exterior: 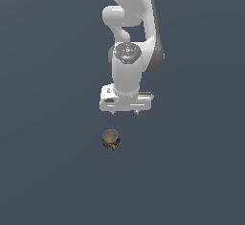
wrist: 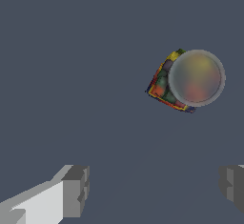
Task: Pick up the object and move it to a goal position.
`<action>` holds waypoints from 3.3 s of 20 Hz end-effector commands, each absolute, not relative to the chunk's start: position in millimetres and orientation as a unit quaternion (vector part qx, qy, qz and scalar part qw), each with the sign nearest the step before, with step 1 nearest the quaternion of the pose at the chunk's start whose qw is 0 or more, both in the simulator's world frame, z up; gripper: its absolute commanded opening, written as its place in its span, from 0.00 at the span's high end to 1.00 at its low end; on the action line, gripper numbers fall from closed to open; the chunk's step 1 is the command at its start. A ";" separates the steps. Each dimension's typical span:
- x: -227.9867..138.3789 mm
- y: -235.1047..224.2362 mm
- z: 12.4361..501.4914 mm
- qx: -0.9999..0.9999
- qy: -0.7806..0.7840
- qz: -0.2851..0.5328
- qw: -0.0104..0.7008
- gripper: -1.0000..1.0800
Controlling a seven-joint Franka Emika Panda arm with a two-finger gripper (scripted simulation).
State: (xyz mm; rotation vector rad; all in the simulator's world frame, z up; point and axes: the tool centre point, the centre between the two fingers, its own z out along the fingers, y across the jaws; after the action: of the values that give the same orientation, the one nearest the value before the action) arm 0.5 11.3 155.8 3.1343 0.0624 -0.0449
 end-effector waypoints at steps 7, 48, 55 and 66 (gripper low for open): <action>1.2 25.8 161.3 0.999 0.045 -0.009 0.010 0.04; 73.8 -51.5 104.5 0.976 -0.217 0.000 0.000 0.04; 73.2 -51.9 70.2 0.976 -0.219 0.000 0.000 0.04; 74.7 -52.2 58.0 0.976 -0.219 0.000 0.000 1.00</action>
State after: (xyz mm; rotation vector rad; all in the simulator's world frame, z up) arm 74.1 -51.8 57.5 3.0650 -0.6891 -0.0026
